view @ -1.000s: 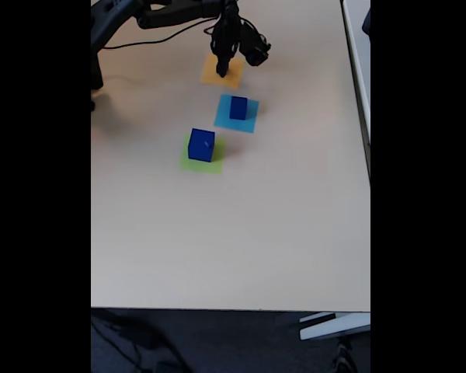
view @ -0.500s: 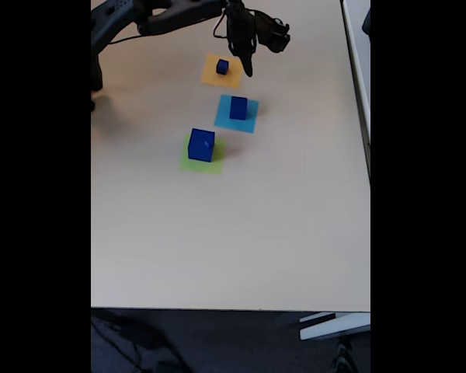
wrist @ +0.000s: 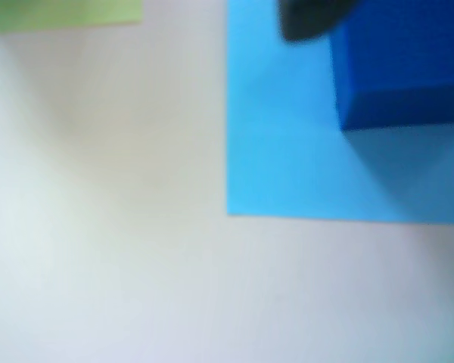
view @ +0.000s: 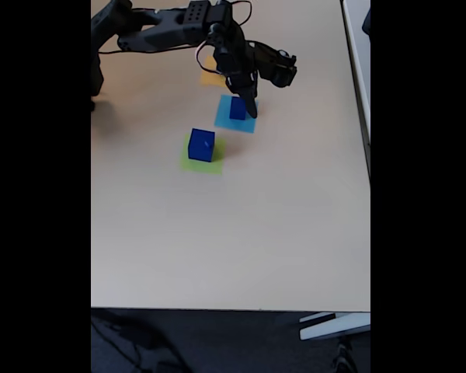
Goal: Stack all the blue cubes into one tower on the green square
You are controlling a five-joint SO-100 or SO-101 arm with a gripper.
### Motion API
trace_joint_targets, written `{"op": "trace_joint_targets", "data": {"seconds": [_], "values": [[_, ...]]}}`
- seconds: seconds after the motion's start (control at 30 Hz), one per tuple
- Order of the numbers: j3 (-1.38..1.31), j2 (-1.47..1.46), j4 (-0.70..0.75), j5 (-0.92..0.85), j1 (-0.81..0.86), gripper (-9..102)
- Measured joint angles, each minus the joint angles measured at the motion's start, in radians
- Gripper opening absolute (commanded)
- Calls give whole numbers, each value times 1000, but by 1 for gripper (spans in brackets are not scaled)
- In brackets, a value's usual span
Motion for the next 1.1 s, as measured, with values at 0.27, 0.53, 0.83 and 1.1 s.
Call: {"op": "trace_joint_targets", "data": {"seconds": [0.27,0.53,0.83,1.1], "values": [[8,0,61,46,60,25],[44,0,147,127,92,26],[51,0,207,120,132,26],[78,0,216,84,178,25]]}}
